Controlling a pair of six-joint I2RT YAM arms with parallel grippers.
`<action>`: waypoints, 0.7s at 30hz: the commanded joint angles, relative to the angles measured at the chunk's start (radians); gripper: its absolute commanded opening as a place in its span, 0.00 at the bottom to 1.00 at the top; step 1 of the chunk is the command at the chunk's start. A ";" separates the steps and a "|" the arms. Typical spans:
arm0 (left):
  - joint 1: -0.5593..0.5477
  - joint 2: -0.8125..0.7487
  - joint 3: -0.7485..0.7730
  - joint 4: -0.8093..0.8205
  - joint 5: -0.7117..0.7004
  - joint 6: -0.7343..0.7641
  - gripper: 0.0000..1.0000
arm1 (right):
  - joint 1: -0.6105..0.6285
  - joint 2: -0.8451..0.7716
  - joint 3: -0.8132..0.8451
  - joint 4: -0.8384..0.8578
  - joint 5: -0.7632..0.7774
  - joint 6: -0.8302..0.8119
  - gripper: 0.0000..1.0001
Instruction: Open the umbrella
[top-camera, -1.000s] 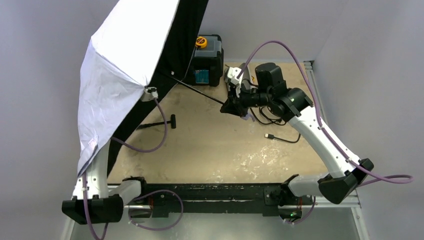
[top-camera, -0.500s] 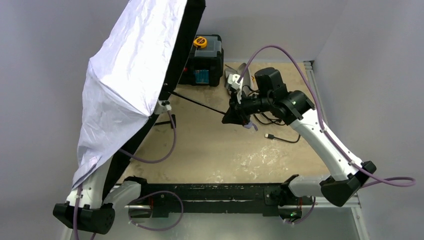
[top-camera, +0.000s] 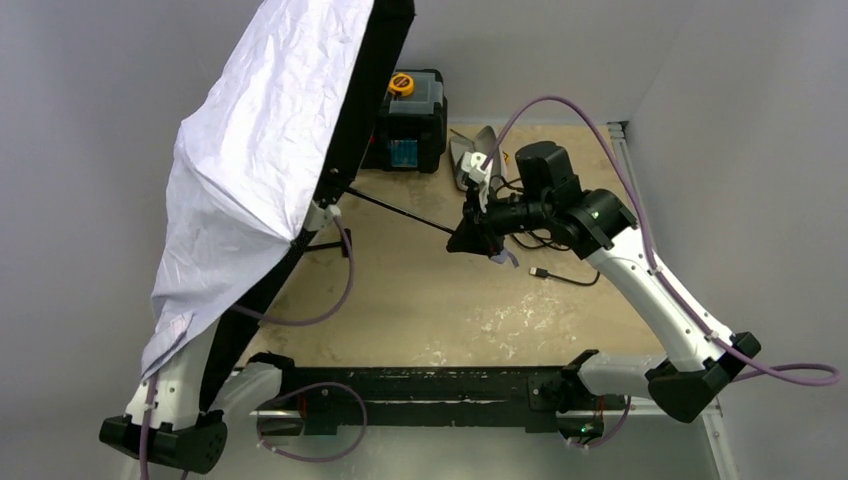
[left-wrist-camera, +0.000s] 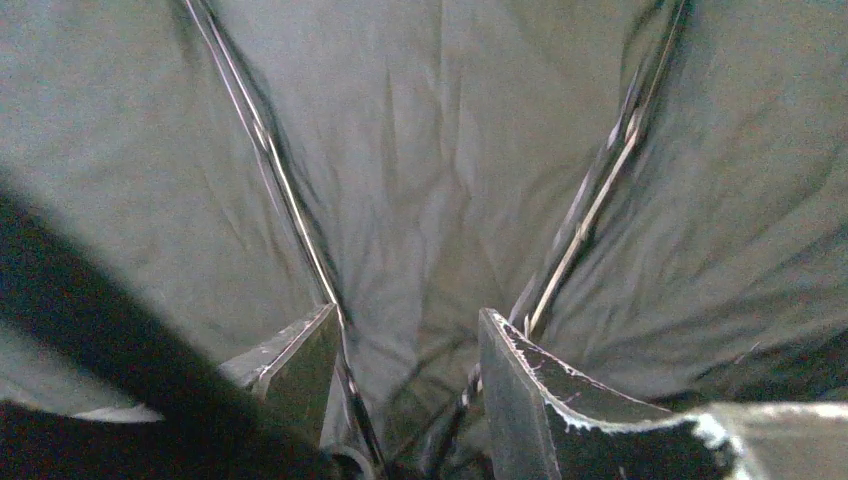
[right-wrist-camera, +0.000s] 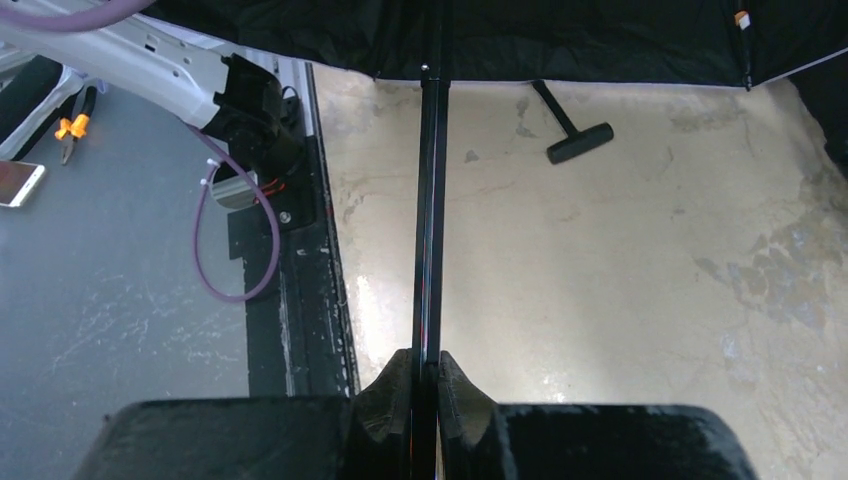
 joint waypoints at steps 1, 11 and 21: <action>0.097 0.050 -0.028 0.177 -0.278 -0.055 0.52 | 0.005 -0.074 0.008 0.096 -0.030 0.028 0.00; 0.335 0.202 0.115 0.336 -0.219 -0.009 0.30 | 0.006 -0.141 -0.023 0.104 -0.044 0.051 0.00; 0.159 0.110 0.118 0.277 0.068 0.027 0.00 | 0.008 -0.017 0.081 0.202 -0.015 0.150 0.77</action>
